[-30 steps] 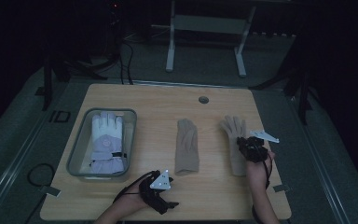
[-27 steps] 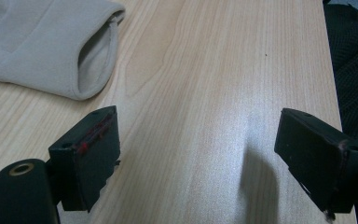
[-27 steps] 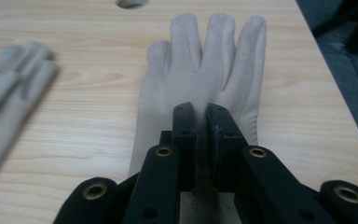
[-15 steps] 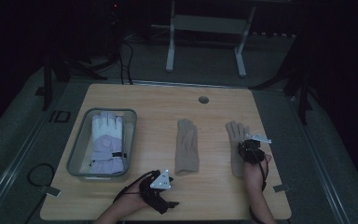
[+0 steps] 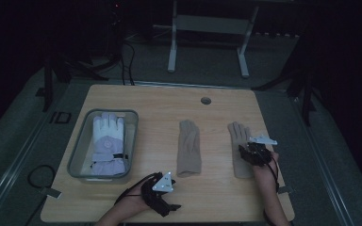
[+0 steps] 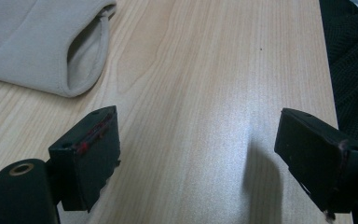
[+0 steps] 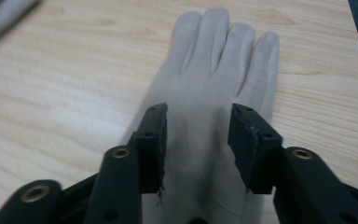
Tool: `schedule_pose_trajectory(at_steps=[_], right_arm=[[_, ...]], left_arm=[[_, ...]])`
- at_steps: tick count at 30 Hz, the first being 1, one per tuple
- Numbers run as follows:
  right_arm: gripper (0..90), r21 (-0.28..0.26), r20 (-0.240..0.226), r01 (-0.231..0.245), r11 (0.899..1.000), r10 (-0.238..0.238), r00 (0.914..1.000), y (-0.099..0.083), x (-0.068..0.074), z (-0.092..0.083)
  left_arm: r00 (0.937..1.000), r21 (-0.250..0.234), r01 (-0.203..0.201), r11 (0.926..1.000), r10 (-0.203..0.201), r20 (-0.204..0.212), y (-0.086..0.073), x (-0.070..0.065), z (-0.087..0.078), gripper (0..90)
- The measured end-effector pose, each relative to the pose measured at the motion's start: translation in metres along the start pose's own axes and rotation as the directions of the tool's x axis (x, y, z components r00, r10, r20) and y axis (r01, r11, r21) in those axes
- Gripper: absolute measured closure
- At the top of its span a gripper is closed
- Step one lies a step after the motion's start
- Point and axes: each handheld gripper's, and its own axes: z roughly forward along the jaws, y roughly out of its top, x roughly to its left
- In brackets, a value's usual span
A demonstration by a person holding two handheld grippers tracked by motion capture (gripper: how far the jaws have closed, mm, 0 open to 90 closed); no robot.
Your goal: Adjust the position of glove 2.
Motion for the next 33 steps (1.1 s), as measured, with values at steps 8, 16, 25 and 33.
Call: schedule_pose_trajectory(at_steps=[8, 16, 25, 33], right_arm=[[64.6, 0.007, -0.064, 0.021, 1.0, -0.02, 0.9977, -0.012, -0.006, 0.004], [82.8, -0.004, -0.058, -0.115, 0.993, 0.114, 0.9917, -0.014, -0.008, 0.004], [83.8, -0.013, -0.021, -0.163, 0.987, 0.163, 0.9864, 0.007, 0.007, -0.018], [83.7, -0.064, -0.002, -0.185, 0.981, 0.185, 0.9826, 0.032, 0.025, -0.042]], left_arm=[[1.0, -0.001, 0.002, 1.0, -0.002, 0.001, -0.001, 0.0, 0.001, 14.3], [0.9999, 0.006, -0.01, 0.9999, 0.01, 0.001, -0.001, 0.0, 0.001, 14.4], [1.0, -0.003, -0.002, 1.0, 0.002, 0.004, -0.001, 0.0, 0.001, 14.4], [0.9999, 0.009, -0.01, 0.9999, 0.01, 0.002, -0.001, 0.0, 0.002, 14.4]])
